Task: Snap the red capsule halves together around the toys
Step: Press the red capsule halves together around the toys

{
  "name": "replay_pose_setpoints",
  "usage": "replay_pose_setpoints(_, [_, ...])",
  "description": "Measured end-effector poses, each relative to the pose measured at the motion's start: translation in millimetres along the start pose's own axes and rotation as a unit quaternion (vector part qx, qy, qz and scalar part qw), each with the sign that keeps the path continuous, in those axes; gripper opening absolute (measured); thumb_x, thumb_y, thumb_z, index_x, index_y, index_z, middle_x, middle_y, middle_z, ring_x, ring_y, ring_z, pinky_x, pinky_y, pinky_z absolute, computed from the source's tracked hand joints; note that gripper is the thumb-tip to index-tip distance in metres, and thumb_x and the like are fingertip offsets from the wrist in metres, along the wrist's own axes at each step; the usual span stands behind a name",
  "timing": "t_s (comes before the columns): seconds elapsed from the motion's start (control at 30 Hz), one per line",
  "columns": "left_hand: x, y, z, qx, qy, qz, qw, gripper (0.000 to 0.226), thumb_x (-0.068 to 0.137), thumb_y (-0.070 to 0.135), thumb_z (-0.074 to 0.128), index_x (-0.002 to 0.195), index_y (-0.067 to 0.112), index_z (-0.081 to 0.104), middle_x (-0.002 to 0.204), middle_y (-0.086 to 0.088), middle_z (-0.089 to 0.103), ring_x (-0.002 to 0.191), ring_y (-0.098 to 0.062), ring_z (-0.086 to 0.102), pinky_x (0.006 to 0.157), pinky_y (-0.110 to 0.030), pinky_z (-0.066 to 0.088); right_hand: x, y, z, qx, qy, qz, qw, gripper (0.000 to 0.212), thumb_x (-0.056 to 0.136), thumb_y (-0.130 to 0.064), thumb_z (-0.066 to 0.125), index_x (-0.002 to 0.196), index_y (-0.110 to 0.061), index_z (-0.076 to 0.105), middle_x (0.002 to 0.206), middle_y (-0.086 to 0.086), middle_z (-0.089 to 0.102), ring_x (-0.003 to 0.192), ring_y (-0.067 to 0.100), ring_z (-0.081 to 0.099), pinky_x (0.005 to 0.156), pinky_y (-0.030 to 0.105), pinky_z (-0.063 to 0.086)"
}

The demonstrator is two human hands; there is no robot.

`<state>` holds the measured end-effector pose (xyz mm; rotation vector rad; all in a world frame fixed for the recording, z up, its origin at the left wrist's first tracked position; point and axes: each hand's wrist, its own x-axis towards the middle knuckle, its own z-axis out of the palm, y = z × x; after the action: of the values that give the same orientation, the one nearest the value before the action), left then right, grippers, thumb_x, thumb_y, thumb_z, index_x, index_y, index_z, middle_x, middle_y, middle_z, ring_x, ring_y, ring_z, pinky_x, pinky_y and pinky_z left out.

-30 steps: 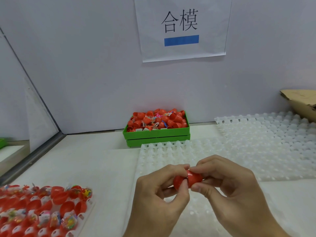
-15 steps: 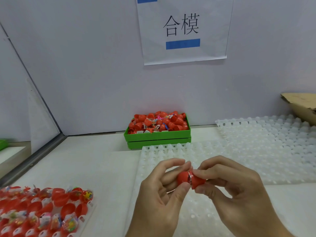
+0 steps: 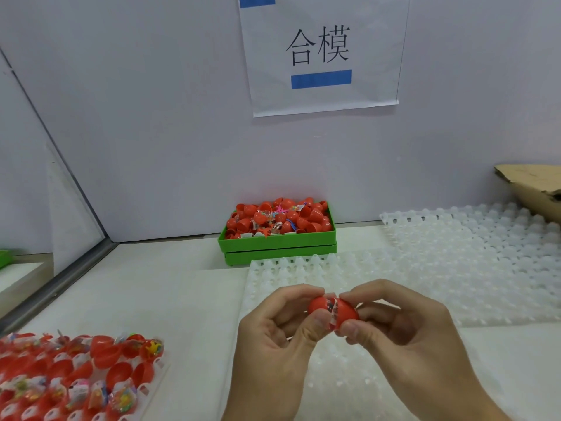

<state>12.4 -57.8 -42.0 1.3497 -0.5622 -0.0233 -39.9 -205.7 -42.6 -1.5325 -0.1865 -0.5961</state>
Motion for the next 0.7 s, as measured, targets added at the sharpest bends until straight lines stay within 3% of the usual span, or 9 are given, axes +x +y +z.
replay_pose_setpoints(0.07, [0.8,-1.0,0.1,0.004,0.016,-0.006,1.0,0.027,0.064,0.038,0.084,0.088,0.029,0.077,0.09,-0.005,0.078,0.085,-0.022,0.075,0.073,-0.028,0.06,-1.0,-0.5,2.2,0.006,-0.007,0.014,1.0,0.024,0.064,-0.014,0.078,0.085,-0.024,0.075,0.066,0.015,0.071,0.058,0.019,0.067,0.061,0.02,0.054])
replay_pose_setpoints(0.17, [-0.3,-3.3,-0.2,0.012,0.012,-0.009,1.0,0.027,0.062,0.026,0.078,0.089,0.03,0.077,0.089,-0.003,0.078,0.085,-0.02,0.075,0.073,-0.024,0.059,-0.5,-1.4,3.9,-0.004,-0.007,0.003,1.0,0.024,0.062,-0.012,0.078,0.083,-0.024,0.076,0.075,0.011,0.073,0.061,0.019,0.069,0.063,0.021,0.056])
replay_pose_setpoints(0.37, [-3.8,-2.9,0.7,0.073,-0.024,0.032,0.997,0.023,0.072,0.028,0.078,0.092,0.038,0.078,0.094,0.006,0.077,0.091,-0.013,0.074,0.076,-0.017,0.056,1.3,0.1,0.3,-0.05,0.004,-0.039,0.998,0.025,0.064,-0.01,0.079,0.083,-0.025,0.077,0.085,0.005,0.07,0.072,0.027,0.072,0.067,0.03,0.059])
replay_pose_setpoints(0.53, [-4.5,-0.8,-1.5,0.08,-0.04,0.053,0.995,0.023,0.078,0.019,0.074,0.096,0.033,0.076,0.097,0.004,0.077,0.092,-0.014,0.074,0.077,-0.016,0.055,-0.6,1.3,1.8,-0.028,0.019,-0.013,0.999,0.023,0.063,-0.012,0.081,0.083,-0.023,0.076,0.083,0.012,0.072,0.07,0.026,0.073,0.068,0.028,0.059])
replay_pose_setpoints(0.7, [-2.0,0.8,-3.2,0.047,-0.033,0.027,0.998,0.026,0.074,0.017,0.076,0.095,0.031,0.076,0.096,-0.002,0.077,0.09,-0.021,0.075,0.077,-0.023,0.058,1.9,3.2,-2.3,0.002,0.001,0.049,0.999,0.036,0.076,0.01,0.073,0.085,-0.024,0.076,0.075,0.013,0.074,0.067,0.023,0.073,0.065,0.022,0.057])
